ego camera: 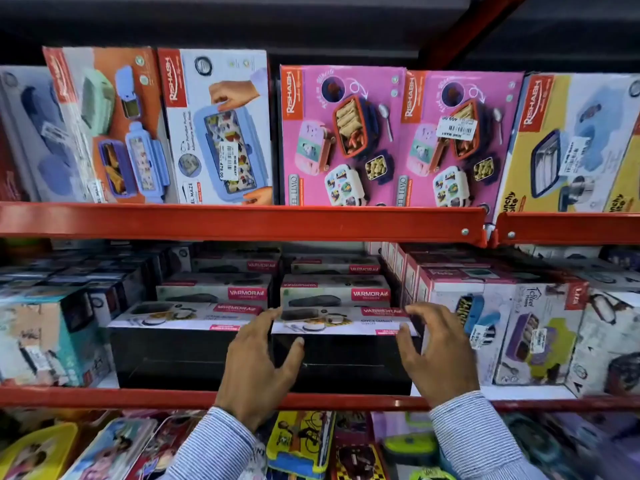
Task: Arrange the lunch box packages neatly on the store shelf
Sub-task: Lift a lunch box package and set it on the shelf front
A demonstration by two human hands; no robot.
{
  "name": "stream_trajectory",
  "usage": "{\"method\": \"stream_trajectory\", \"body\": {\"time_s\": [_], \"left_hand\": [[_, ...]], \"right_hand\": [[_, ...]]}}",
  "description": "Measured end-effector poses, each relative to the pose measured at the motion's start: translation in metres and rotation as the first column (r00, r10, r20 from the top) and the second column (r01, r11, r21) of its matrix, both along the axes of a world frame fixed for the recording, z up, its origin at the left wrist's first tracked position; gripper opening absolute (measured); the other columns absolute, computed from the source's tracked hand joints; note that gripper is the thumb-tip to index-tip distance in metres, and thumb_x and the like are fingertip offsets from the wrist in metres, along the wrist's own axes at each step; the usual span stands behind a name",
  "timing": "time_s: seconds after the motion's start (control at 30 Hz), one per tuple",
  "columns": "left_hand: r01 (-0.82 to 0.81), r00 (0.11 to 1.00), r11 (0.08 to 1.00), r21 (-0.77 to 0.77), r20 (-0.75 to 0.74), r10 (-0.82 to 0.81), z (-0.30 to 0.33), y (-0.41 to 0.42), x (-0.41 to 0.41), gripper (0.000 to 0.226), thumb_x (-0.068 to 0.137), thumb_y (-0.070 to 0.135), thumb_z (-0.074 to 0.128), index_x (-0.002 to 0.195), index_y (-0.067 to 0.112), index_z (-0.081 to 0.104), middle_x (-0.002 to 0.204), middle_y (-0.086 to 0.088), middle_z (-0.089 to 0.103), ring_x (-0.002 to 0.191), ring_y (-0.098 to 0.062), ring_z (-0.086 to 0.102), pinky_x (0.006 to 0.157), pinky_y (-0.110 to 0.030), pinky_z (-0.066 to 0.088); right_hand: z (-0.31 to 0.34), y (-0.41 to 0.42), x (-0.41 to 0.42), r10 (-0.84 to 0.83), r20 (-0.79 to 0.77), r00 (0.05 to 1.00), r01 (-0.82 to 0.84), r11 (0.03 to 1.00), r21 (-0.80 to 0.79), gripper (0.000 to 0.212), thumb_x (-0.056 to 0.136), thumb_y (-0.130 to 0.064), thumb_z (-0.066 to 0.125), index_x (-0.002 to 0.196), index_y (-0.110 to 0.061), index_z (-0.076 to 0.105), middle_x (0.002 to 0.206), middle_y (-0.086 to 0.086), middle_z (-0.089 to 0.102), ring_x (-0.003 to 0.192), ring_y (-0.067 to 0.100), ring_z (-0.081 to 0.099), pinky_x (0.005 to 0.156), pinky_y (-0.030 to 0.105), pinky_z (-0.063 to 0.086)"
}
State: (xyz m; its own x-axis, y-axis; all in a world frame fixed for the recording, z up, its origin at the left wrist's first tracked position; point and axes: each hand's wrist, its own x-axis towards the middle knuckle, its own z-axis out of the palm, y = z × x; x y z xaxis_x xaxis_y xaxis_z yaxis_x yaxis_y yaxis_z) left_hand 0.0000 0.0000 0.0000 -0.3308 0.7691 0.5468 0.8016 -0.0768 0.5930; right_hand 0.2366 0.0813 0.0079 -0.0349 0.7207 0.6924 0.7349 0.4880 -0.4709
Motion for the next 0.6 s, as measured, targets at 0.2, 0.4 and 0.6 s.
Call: {"method": "stream_trajectory", "body": {"time_s": [0.2,0.4,0.6], "left_hand": [[0.021,0.997,0.992,-0.126,0.072,-0.012,-0.010,0.007,0.009,0.080,0.083,0.048,0.067,0.149,0.022,0.030,0.143,-0.010,0.057,0.132,-0.029,0.052,0.108,-0.042,0.046],[0.015,0.962,0.991,-0.137,0.271,0.022,-0.003,0.008,0.004,0.089,0.079,0.055,0.067,0.150,0.014,0.033,0.149,-0.012,0.046,0.130,-0.030,0.051,0.105,-0.049,0.049],[0.075,0.788,0.997,0.003,0.613,-0.061,0.016,-0.003,-0.009,0.049,0.065,0.073,0.064,0.084,0.027,0.068,0.084,0.004,0.078,0.089,-0.023,0.072,0.093,-0.053,0.055]], "right_hand": [[-0.016,0.005,-0.003,-0.044,-0.078,0.996,0.013,0.931,-0.364,0.059,0.083,-0.042,0.059,0.131,-0.009,0.053,0.130,0.015,0.062,0.114,0.033,0.059,0.099,0.039,0.047],[-0.021,0.020,0.016,0.002,-0.341,0.940,-0.180,0.853,-0.490,0.075,0.066,-0.071,0.057,0.122,-0.022,0.059,0.116,0.004,0.066,0.103,0.022,0.064,0.094,0.044,0.052],[-0.001,-0.003,0.028,0.081,-0.652,0.754,-0.377,0.866,-0.328,0.021,0.081,-0.043,0.060,0.090,-0.025,0.063,0.099,-0.002,0.069,0.095,0.019,0.064,0.081,0.039,0.052]]}}
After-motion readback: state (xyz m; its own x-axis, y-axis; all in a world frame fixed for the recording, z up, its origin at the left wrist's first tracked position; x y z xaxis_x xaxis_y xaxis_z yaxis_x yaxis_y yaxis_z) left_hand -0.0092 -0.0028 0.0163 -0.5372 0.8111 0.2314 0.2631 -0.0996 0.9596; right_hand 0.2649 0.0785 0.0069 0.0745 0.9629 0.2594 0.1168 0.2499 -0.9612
